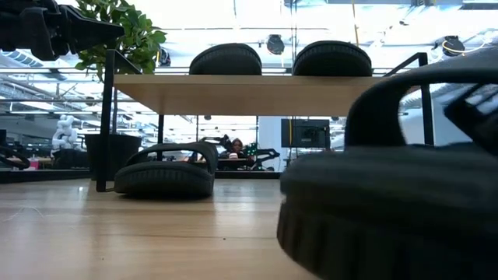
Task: Pick and place slides into the shelf
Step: Put the black slide under the shelf
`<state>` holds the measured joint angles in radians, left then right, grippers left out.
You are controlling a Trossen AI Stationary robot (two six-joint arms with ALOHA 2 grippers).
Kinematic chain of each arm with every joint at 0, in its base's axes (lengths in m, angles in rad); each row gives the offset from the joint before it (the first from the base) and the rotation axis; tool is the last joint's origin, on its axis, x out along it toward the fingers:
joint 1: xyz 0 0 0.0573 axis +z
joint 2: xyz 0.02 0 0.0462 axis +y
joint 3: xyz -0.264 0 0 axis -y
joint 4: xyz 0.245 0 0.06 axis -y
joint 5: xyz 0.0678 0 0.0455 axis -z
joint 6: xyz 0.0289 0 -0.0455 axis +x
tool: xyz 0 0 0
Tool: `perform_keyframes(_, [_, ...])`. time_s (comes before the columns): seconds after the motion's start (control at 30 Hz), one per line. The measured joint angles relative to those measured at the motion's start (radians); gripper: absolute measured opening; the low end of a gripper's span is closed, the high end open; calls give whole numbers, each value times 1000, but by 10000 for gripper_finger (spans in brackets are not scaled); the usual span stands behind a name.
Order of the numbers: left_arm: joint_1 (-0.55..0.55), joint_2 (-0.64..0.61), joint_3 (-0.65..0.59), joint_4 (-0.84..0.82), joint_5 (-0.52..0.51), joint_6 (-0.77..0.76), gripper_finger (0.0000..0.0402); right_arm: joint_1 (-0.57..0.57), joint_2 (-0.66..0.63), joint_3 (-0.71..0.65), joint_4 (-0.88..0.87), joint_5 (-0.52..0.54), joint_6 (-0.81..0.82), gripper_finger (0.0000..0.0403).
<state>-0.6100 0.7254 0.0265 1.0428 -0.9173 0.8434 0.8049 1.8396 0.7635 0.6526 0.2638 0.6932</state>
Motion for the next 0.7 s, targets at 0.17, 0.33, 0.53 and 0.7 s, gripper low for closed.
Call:
perform_keyframes(0.17, [0, 0, 0, 0, 0, -1, 24, -67, -53, 0, -84, -80, -70, 6])
perform_keyframes(0.33, [0, 0, 0, 0, 0, -4, 24, -158, -64, -1, -86, -226, -134, 4])
perform_keyframes(0.53, [0, 0, 0, 1, 0, -7, 24, -255, -66, 0, -128, -372, -187, 2])
perform_keyframes(0.7, [0, 0, 0, 0, 0, -7, 24, -312, -66, 0, -137, -424, -234, 2])
